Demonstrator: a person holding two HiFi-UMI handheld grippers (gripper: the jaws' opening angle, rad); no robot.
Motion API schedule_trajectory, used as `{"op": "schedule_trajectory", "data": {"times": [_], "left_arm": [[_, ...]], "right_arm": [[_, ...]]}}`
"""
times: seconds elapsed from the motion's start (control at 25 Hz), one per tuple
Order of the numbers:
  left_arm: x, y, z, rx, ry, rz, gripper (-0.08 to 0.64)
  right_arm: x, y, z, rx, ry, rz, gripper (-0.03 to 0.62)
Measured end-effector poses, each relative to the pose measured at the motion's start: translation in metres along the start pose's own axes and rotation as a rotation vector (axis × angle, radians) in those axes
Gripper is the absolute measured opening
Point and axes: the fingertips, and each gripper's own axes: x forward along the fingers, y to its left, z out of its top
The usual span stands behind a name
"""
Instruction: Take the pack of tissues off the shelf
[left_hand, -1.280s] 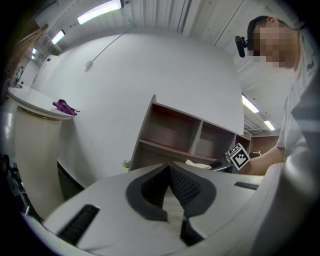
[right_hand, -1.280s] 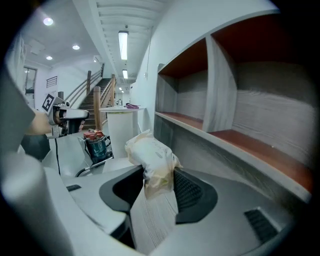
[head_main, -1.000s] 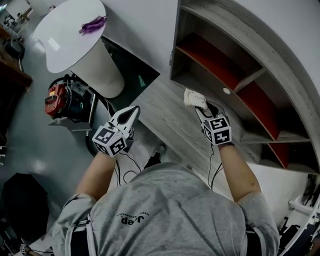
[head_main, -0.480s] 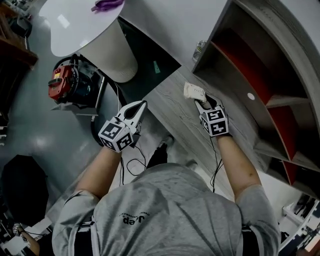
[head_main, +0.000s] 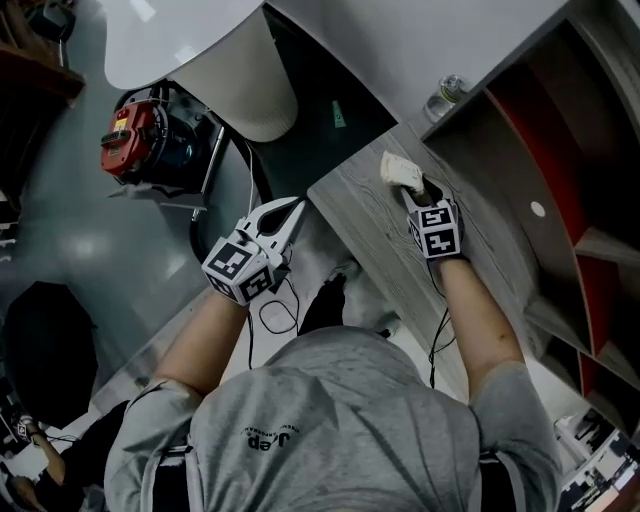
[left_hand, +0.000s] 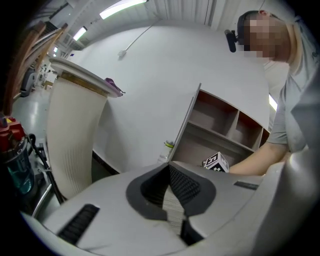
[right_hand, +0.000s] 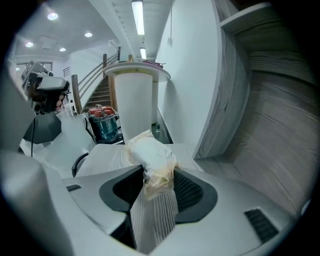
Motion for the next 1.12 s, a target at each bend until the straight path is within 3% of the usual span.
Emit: {"op": "schedule_trajectory", "data": {"times": [0.4,0.64,0.68,0.84,1.12], "left_arm": [[0.000,0.018,-0.006,-0.030,0.009,0.019,0.020],[0.004,0.017,-0.015,-0.043,0.013,-0.002,0.020],[0.004,0.016,-0.016,-0.045,0.012,-0.006,0.020],[0.003,0.007,-0.002,-0.035,-0.007,-0.027,0.020],[0.002,-0.018,0.054,0.010,-0.056,-0.098,0.020]], "right_arm": [[0.039,0.010,-0.021,-0.046,0.049,0.002,0.221],[0.041,0.017,-0.027,-0.049,0.073,0.028,0.343],[0.038,0.018,-0.024,-0.032,0.068,0.041,0.383],[0.010,0.014,0.003,0.011,-0.003,0.038,0.385],[-0.050,-0.002,0.058,0.032,-0.110,0.005,0.383]]}}
